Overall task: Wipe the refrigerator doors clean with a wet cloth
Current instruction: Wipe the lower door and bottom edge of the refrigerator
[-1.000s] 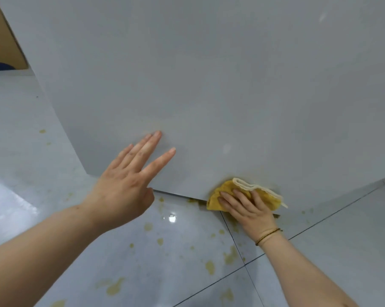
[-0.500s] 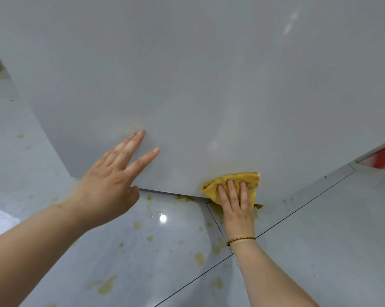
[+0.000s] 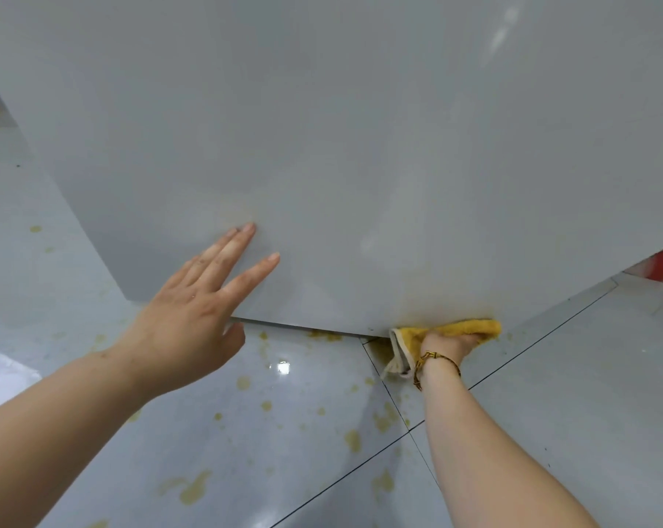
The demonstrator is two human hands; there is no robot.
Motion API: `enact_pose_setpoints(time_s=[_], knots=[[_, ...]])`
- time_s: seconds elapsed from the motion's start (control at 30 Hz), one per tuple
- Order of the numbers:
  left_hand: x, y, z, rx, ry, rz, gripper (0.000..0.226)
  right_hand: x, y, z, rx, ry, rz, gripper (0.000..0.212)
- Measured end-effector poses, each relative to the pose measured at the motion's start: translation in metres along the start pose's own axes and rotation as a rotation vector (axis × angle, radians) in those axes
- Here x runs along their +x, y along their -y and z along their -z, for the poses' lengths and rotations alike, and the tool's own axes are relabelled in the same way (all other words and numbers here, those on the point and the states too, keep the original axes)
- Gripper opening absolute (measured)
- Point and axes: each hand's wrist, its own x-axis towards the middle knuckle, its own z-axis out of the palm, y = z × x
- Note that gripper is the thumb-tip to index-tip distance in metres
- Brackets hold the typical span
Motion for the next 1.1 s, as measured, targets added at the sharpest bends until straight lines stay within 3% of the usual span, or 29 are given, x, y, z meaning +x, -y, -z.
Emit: enact_pose_setpoints(time_s=[0.1, 0.23, 0.37, 0.43, 0.5, 0.63, 0.73, 0.9, 1.1], knots=[[-0.009, 0.004, 0.000, -0.026, 0.016, 0.070, 0.077, -0.001, -0.015, -0.008, 0.015, 0.042, -0.121, 0.073], [-0.018, 0.009, 0.003, -0.006, 0.046, 0.104, 0.080, -0.051, -0.028, -0.043, -0.075, 0.096, -0.077, 0.075], [-0.019, 0.018, 0.013, 0.003, 0.045, 0.133, 0.085, -0.101, -0.061, -0.081, -0.173, 0.343, -0.148, 0.089], [-0.021, 0.022, 0.022, -0.047, 0.048, 0.171, 0.097, -0.126, -0.061, -0.090, -0.269, 0.454, -0.209, 0.084], [-0.024, 0.024, 0.031, -0.137, 0.058, 0.245, 0.095, -0.140, -0.062, -0.095, -0.340, 0.518, -0.216, 0.079], [-0.037, 0.033, 0.047, -0.168, 0.045, 0.307, 0.087, -0.160, -0.058, -0.098, -0.423, 0.627, -0.171, 0.072], [-0.044, 0.038, 0.057, -0.184, 0.046, 0.347, 0.085, -0.186, -0.047, -0.092, -0.446, 0.825, -0.103, 0.068], [-0.047, 0.043, 0.074, -0.246, -0.003, 0.353, 0.071, -0.211, -0.006, -0.078, -0.533, 1.215, 0.053, 0.042], [-0.031, 0.028, 0.098, -0.412, 0.039, 0.387, 0.059, -0.220, 0.054, -0.061, -0.577, 1.490, 0.178, 0.043]])
